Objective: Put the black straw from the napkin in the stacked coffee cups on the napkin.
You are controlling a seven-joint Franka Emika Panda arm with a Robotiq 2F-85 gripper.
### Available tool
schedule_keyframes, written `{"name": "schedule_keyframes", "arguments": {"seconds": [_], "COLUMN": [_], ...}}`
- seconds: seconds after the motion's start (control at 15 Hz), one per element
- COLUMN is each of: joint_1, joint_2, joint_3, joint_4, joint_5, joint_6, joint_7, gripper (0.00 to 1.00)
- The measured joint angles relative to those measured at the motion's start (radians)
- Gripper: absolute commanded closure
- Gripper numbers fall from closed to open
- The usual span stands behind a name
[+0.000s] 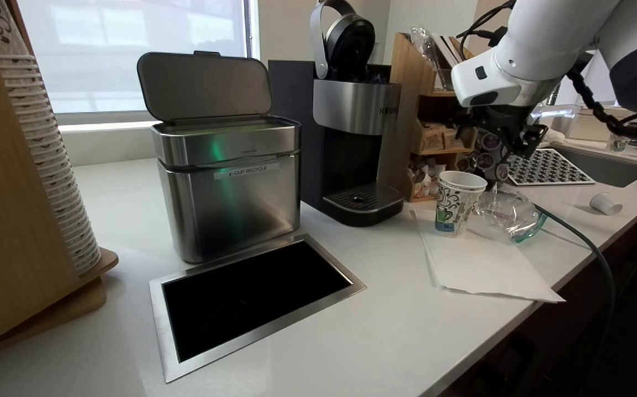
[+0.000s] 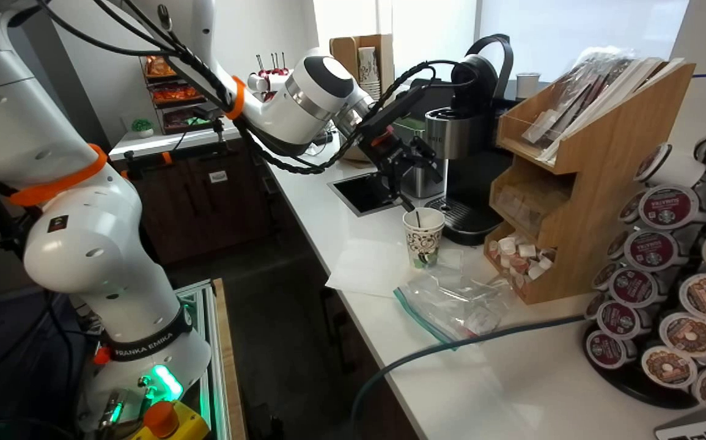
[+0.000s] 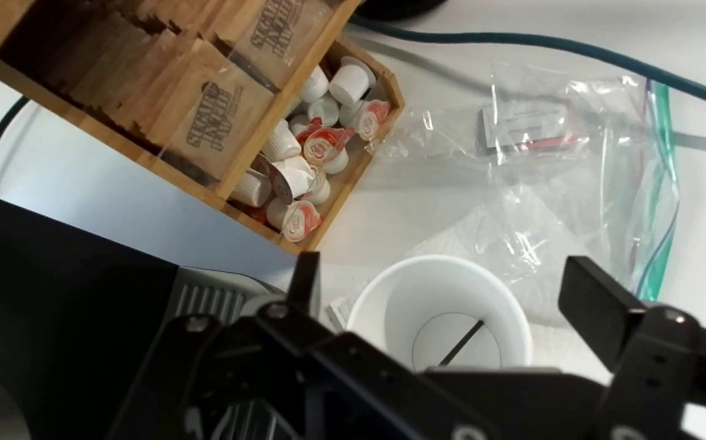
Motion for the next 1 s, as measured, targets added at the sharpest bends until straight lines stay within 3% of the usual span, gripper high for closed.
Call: {"name": "schedule_keyframes", "arguments": {"seconds": [0.47, 1.0], "joint_1": [0.012, 0.017], "joint_2": [-0.094, -0.257], "joint_3": [-0.001, -0.005], "joint_4": [-0.043, -0.102], "joint_5": [0.312, 0.610], "joint_6": [-0.086, -0.237], "joint_7": [0.054, 0.201], "gripper": [0.00, 0.00]}}
